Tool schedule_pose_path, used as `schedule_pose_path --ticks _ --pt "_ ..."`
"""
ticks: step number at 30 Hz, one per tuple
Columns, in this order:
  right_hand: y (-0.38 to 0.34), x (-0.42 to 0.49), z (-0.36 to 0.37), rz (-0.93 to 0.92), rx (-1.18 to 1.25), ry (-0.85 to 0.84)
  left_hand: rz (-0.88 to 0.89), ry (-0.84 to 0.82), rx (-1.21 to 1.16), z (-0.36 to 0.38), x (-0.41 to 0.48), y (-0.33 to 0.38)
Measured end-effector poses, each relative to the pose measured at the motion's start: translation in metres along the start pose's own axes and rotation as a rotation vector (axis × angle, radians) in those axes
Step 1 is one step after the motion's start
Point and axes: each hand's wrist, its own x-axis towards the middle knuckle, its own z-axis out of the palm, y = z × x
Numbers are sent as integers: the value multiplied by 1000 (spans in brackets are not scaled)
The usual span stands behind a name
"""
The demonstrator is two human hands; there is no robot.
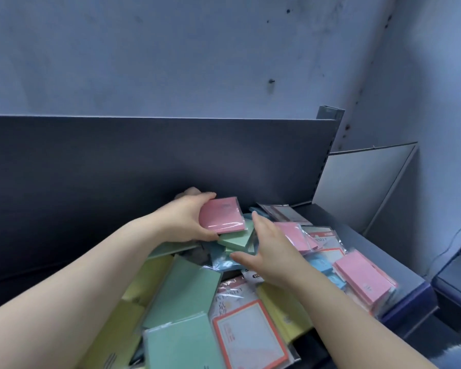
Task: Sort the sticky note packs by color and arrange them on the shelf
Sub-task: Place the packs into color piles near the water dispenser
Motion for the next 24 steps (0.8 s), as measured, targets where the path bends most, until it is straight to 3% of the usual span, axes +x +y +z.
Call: schedule_pose_path --ticks 4,9,15,24 --pt "-2 6 1 11 -31 22 -15 169 54 -6 -31 4" --pt "-8 -9 0 -24 -4 145 -161 225 62 -14 -86 8" --pt "-22 -55 -3 -120 202 288 -326 342 9 -9 -155 17" --pt "-65 -128 15 -387 459 136 -418 438 11 15 -258 29"
